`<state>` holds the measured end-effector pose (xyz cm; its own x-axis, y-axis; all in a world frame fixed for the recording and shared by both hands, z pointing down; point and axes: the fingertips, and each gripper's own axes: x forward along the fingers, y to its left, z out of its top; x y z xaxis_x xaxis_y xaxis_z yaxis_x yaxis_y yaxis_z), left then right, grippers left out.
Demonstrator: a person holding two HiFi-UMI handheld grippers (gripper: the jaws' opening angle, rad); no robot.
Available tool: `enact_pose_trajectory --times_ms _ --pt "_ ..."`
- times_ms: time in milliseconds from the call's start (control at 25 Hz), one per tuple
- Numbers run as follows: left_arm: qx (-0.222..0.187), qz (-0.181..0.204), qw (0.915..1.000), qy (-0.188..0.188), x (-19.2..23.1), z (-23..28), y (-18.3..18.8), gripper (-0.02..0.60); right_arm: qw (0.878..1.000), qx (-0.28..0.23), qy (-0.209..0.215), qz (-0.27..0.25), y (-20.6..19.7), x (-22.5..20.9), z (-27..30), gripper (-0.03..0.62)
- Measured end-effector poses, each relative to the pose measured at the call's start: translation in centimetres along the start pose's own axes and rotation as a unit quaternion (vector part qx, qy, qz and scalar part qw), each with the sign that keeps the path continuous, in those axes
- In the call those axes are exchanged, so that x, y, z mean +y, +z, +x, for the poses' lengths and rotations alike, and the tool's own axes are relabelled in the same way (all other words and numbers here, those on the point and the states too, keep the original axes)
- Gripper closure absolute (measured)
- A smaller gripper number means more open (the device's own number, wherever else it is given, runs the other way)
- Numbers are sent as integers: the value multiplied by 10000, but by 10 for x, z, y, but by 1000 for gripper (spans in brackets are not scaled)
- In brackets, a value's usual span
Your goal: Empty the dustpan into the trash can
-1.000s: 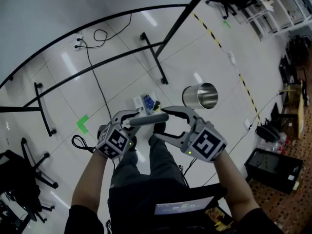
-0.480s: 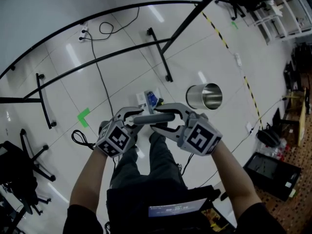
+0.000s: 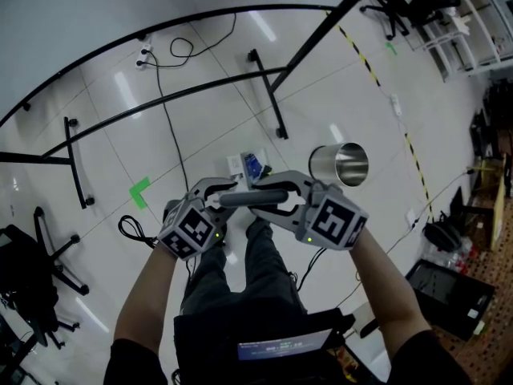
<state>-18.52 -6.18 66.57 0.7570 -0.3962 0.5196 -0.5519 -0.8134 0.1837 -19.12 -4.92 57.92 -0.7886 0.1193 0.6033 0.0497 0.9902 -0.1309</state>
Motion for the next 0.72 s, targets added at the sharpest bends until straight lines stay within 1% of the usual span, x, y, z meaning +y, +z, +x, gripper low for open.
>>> enact_pose_trajectory --times_ms 200,280,520,600,720 --pt "-37 -108 9999 98 0 -1 -1 479 9999 -23 121 82 3 0 0 442" --pt "-57 -176 9997 132 -1 -1 3 479 9998 -30 146 149 4 -1 -3 442" --pt "-112 -214 9996 153 -2 -7 23 480 9994 -99 210 266 15 -6 -17 444" --pt "-160 -179 9996 144 -3 -13 32 480 9992 -181 184 304 24 -6 -24 444" --pt "-191 16 9997 154 -6 -26 45 480 9990 -272 134 337 38 -1 -32 444"
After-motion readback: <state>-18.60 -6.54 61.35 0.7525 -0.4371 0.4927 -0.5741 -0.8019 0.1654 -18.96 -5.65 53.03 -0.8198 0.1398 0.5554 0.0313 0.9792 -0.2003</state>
